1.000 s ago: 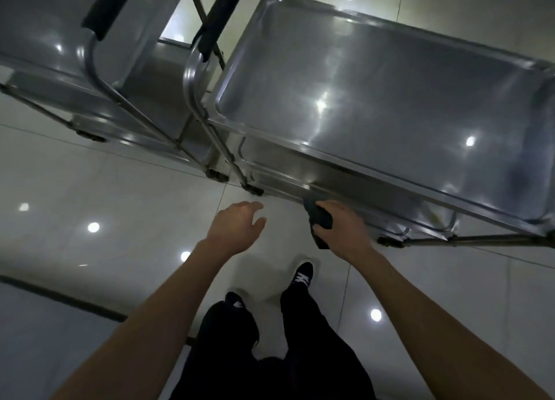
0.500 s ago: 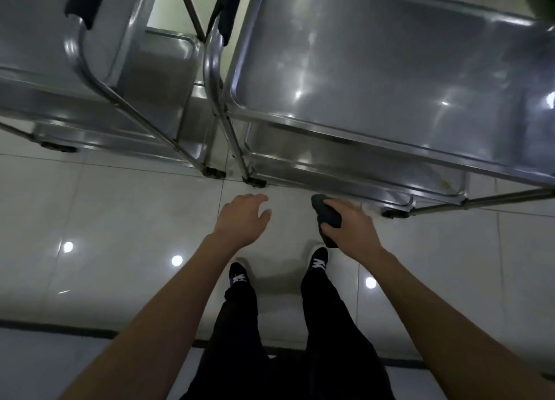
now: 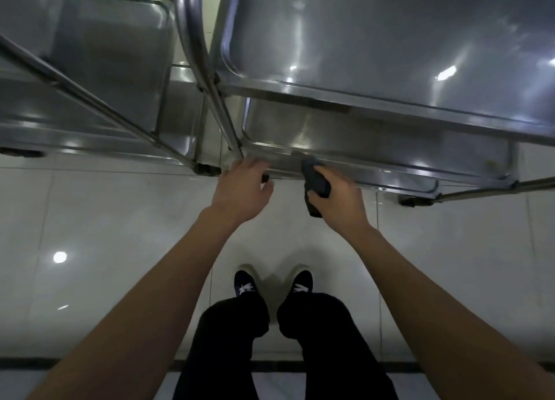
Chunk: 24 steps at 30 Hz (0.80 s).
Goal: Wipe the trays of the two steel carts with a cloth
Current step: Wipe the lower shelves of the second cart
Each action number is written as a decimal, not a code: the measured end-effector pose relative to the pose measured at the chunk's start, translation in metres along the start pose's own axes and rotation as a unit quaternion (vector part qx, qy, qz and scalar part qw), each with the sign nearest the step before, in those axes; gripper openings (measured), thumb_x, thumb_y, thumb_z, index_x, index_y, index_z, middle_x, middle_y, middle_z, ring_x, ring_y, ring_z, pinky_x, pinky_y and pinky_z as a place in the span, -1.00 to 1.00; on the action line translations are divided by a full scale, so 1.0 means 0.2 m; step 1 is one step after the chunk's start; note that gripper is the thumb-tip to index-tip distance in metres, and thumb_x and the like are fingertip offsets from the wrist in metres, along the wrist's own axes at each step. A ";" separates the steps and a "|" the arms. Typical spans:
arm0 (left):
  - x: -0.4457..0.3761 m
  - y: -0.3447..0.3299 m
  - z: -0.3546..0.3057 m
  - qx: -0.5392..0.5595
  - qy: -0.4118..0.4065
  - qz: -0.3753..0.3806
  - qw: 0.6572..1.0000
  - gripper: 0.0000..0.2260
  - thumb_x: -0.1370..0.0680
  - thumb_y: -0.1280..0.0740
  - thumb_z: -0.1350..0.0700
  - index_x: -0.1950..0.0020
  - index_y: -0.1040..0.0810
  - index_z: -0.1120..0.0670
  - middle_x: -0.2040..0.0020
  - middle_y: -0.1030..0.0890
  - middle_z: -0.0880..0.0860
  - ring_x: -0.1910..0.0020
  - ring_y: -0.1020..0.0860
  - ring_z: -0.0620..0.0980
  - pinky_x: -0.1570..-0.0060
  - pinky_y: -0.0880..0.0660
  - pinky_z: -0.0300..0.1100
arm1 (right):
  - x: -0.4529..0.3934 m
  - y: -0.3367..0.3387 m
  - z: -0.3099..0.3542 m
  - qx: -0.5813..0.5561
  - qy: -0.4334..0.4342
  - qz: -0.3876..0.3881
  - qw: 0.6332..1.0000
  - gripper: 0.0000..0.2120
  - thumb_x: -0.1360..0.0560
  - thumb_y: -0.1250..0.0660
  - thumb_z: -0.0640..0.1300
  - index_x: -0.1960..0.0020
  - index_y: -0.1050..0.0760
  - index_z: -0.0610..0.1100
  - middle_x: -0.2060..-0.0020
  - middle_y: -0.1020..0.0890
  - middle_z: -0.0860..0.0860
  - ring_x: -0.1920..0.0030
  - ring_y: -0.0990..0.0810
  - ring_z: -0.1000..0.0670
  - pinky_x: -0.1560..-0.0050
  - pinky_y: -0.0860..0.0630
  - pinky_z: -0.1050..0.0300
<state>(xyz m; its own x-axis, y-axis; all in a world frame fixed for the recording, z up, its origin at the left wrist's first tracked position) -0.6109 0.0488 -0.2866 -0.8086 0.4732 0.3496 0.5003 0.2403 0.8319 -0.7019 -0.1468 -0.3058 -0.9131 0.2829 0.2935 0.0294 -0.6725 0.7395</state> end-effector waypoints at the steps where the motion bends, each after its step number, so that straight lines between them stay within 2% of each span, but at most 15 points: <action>1: -0.07 -0.04 0.02 -0.004 -0.004 -0.003 1.000 -0.64 -0.60 -0.28 0.02 -0.39 -0.48 0.04 -0.33 -0.51 0.08 -0.31 -0.44 0.15 -0.24 -0.45 0.14 | -0.06 -0.04 -0.03 -0.010 0.000 -0.016 1.000 -0.49 -0.48 -0.42 -0.07 -0.42 -0.45 -0.01 -0.26 -0.58 -0.02 -0.20 -0.55 -0.09 -0.18 -0.52 -0.10; 6: -0.37 -0.25 0.16 -0.032 -0.011 -0.044 0.998 -0.61 -0.57 -0.31 0.04 -0.40 -0.48 0.04 -0.35 -0.52 0.09 -0.34 -0.45 0.18 -0.25 -0.45 0.16 | -0.40 -0.19 -0.17 -0.052 0.032 -0.076 0.995 -0.47 -0.49 -0.44 -0.07 -0.43 -0.43 -0.02 -0.34 -0.53 -0.02 -0.26 -0.53 -0.07 -0.26 -0.51 -0.08; 11: -0.55 -0.41 0.33 -0.075 -0.003 -0.086 0.993 -0.67 -0.56 -0.32 0.04 -0.30 -0.53 0.10 -0.29 -0.55 0.10 -0.29 -0.49 0.16 -0.22 -0.45 0.14 | -0.66 -0.33 -0.18 -0.057 0.083 -0.125 0.987 -0.47 -0.50 -0.42 -0.04 -0.44 -0.41 -0.03 -0.38 -0.50 -0.01 -0.31 -0.50 -0.08 -0.32 -0.47 -0.12; 15: -0.64 -0.55 0.46 -0.123 -0.008 -0.106 0.987 -0.66 -0.57 -0.30 0.03 -0.32 -0.52 0.09 -0.32 -0.53 0.07 -0.34 -0.45 0.14 -0.23 -0.43 0.14 | -0.85 -0.52 -0.16 -0.055 0.116 -0.126 0.984 -0.47 -0.55 -0.35 0.06 -0.48 -0.34 0.04 -0.45 -0.40 0.03 -0.37 -0.41 -0.05 -0.39 -0.38 -0.08; 19: -0.69 -0.64 0.53 -0.139 -0.036 -0.163 0.976 -0.71 -0.55 -0.31 0.07 -0.26 -0.57 0.10 -0.29 -0.55 0.08 -0.34 -0.46 0.14 -0.21 -0.45 0.15 | -1.00 -0.71 -0.14 -0.036 0.152 -0.137 0.978 -0.51 -0.56 -0.36 0.03 -0.47 -0.38 0.01 -0.46 -0.39 0.00 -0.39 -0.39 -0.07 -0.42 -0.34 -0.09; 21: -0.69 -0.68 0.58 -0.135 -0.054 -0.204 0.968 -0.72 -0.54 -0.31 0.11 -0.24 -0.59 0.10 -0.25 -0.57 0.06 -0.30 -0.48 0.11 -0.15 -0.47 0.12 | -1.05 -0.78 -0.15 -0.027 0.174 -0.150 0.973 -0.56 -0.59 -0.32 0.02 -0.45 -0.41 0.00 -0.46 -0.39 -0.01 -0.39 -0.39 -0.07 -0.42 -0.32 -0.10; 24: -0.70 -0.71 0.61 -0.135 -0.084 -0.239 0.958 -0.72 -0.52 -0.31 0.15 -0.21 -0.62 0.12 -0.22 -0.60 0.06 -0.25 -0.51 0.13 -0.08 -0.52 0.09 | -1.12 -0.87 -0.16 0.050 0.191 -0.160 0.967 -0.61 -0.67 -0.12 0.07 -0.47 -0.38 0.08 -0.53 -0.31 -0.01 -0.49 -0.28 -0.10 -0.44 -0.21 -0.13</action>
<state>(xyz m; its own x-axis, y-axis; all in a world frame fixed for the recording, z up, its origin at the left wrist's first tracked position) -0.5309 0.0524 -0.5062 -0.8526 0.4990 -0.1552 -0.0316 0.2471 0.9685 -0.5152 -0.1162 -0.5195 -0.9651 0.1788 -0.1914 -0.2577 -0.5175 0.8159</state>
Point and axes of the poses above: each hand's wrist, its own x-axis away from the middle knuckle, its own y-axis out of the back of the hand, z = x × y, the point moved 2 cm from there along -x, towards the middle knuckle
